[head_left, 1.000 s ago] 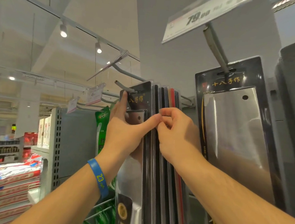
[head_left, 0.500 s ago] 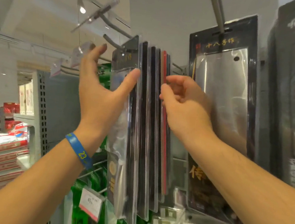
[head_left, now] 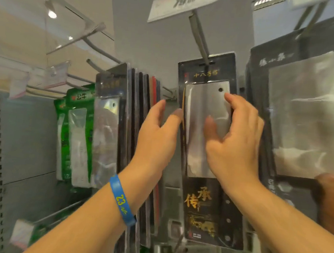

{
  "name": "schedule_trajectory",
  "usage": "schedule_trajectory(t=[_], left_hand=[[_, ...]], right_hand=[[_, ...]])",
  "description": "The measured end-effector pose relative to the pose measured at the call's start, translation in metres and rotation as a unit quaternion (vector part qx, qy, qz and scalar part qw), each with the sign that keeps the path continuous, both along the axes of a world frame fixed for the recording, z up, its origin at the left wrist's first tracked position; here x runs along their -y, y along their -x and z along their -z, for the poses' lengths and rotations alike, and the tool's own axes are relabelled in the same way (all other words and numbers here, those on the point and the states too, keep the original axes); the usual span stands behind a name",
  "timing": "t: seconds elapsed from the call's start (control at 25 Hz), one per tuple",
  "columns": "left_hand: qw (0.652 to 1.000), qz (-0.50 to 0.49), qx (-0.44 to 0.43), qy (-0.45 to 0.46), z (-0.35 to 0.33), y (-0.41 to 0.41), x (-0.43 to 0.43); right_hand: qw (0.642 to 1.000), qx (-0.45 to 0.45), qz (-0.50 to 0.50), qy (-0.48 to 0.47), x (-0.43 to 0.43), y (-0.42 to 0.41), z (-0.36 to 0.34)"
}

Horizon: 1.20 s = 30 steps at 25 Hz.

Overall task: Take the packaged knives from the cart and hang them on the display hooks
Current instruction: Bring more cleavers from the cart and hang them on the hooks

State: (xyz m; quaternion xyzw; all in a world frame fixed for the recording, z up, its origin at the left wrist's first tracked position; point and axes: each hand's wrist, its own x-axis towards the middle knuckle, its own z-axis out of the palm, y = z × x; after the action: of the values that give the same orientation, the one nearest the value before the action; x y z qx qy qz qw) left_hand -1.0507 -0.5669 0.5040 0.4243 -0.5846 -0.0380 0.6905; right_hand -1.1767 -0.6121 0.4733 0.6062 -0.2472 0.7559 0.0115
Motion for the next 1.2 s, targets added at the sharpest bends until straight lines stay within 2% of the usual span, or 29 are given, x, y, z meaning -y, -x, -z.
schedule_trajectory(t=[0.12,0.32,0.44,0.56,0.84,0.96,1.2], left_hand=[[0.997,0.031,-0.058,-0.043,0.004,0.006,0.02],[0.982,0.117,-0.123,-0.076,0.011,0.014,0.045],[0.974,0.157,-0.13,-0.098,0.014,0.015,0.049],[0.972,0.171,-0.123,-0.107,0.017,0.016,0.051],[0.97,0.111,-0.184,-0.112,0.02,0.029,0.051],[0.968,0.118,-0.198,-0.098,0.022,0.033,0.047],[0.976,0.121,-0.173,-0.058,0.026,0.029,0.029]], right_hand=[[0.998,-0.025,0.005,-0.058,0.012,0.021,0.002],[0.97,-0.059,-0.151,-0.18,0.031,0.042,-0.006],[0.951,-0.092,-0.213,-0.205,0.038,0.04,-0.009],[0.944,-0.111,-0.24,-0.197,0.042,0.036,-0.008],[0.951,-0.086,-0.276,-0.112,0.04,0.035,0.002],[0.952,-0.094,-0.277,-0.092,0.034,0.036,0.002],[0.954,-0.114,-0.272,-0.052,0.012,0.039,0.006]])
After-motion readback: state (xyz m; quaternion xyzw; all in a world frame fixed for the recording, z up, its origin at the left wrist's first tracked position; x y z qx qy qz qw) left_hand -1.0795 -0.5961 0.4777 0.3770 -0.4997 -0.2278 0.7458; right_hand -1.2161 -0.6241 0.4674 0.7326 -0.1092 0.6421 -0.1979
